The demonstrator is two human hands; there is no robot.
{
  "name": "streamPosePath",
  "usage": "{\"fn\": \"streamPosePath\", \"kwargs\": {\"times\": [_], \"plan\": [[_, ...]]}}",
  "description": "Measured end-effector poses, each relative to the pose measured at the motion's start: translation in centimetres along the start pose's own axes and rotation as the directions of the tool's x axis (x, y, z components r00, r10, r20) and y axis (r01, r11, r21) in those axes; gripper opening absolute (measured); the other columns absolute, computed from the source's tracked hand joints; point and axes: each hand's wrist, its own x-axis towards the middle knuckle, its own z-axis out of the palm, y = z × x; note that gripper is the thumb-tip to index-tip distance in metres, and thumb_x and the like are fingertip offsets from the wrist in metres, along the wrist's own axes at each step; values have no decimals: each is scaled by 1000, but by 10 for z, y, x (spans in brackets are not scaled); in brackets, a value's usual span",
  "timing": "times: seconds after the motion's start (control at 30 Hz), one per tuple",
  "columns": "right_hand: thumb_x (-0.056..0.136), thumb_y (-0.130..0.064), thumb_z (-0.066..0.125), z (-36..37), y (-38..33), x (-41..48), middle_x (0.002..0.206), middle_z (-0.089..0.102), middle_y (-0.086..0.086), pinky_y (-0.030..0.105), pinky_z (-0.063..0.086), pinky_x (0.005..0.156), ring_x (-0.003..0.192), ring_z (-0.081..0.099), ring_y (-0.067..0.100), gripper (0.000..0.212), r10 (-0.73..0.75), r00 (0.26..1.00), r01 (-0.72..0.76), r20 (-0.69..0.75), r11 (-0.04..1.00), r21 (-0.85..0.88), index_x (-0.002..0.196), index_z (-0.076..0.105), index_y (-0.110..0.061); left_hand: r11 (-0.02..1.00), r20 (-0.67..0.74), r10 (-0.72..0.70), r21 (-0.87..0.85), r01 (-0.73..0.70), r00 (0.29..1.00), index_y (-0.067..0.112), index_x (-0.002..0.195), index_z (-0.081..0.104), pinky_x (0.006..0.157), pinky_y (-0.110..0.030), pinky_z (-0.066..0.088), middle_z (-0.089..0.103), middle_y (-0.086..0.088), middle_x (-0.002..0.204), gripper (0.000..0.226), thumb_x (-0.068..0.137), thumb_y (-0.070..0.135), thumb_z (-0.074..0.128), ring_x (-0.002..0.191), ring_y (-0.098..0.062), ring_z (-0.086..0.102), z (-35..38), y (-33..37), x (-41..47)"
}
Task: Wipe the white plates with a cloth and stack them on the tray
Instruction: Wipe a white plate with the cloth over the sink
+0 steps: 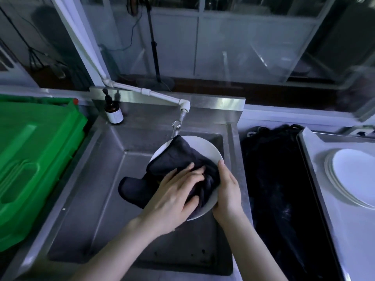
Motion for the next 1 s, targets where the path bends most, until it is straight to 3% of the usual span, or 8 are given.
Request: {"fn": "streamPosePath", "kwargs": {"times": [0.13, 0.27, 0.33, 0.47, 0.57, 0.73, 0.87, 1.0], "plan": [[101, -39, 55, -5, -8, -15, 106, 77, 8, 39, 52, 100, 108, 71, 22, 33, -4, 999, 3, 36, 1000, 24, 97, 81, -19, 995, 15, -99, 33, 98, 995, 21, 151, 30, 118, -45, 23, 27, 10, 160, 59, 94, 35, 34, 150, -10, 16, 2, 13, 13], [85, -60, 60, -11, -18, -22, 100, 78, 6, 35, 57, 84, 95, 74, 21, 45, -45, 998, 44, 46, 999, 29, 96, 79, -21, 932, -65, -363, -7, 363, 930, 16, 156, 21, 118, -47, 23, 29, -8, 160, 62, 100, 20, 48, 149, -27, 24, -4, 4, 24], [86, -59, 62, -14, -23, -22, 93, 76, 7, 36, 55, 79, 86, 70, 22, 50, -79, 997, 79, 5, 996, 35, 91, 76, -12, 942, -63, -332, 21, 334, 941, 11, 153, 28, 120, -41, 20, 29, -5, 160, 56, 101, 20, 47, 149, -28, 23, -4, 5, 17], [97, -50, 57, -13, -24, -26, 89, 78, 3, 37, 56, 83, 87, 73, 19, 40, -74, 995, 77, -60, 996, 47, 78, 79, -24, 989, -20, -79, 123, 81, 997, 15, 151, 35, 114, -45, 33, 34, 3, 157, 57, 97, 33, 35, 147, -24, 30, -2, 29, -16], [101, -44, 53, 2, -19, -32, 94, 79, 5, 24, 59, 75, 92, 75, 16, 40, -64, 997, 66, -49, 997, 37, 83, 82, -23, 991, 48, -8, 131, 1, 999, 27, 157, 17, 119, -40, 21, 10, 18, 161, 59, 99, 36, 27, 152, -9, 7, -1, 35, -15], [101, -41, 55, 47, -4, -44, 93, 79, 1, 19, 57, 65, 88, 76, 12, 34, -56, 998, 57, -13, 998, 32, 88, 83, -26, 964, 51, -155, 227, 139, 987, 31, 157, 5, 120, -48, 16, -4, 22, 161, 59, 102, 42, 24, 151, -6, -3, -42, -15, 21], [100, -47, 54, 81, -6, -37, 93, 79, 6, 34, 60, 69, 85, 76, 21, 36, -77, 996, 78, -55, 997, 12, 87, 81, -29, 955, 43, -189, 241, 173, 981, 26, 157, 20, 119, -48, 17, 13, 13, 163, 58, 102, 43, 30, 152, -13, 10, -82, -64, 14], [99, -50, 55, 102, -16, -25, 79, 78, 0, 27, 55, 54, 68, 74, 15, 36, -160, 979, 160, -128, 987, -4, 78, 79, -32, 970, 33, -125, 213, 115, 992, 19, 153, 34, 119, -41, 23, 29, 8, 159, 66, 93, 46, 23, 148, -19, 26, -100, -87, -32]]}}
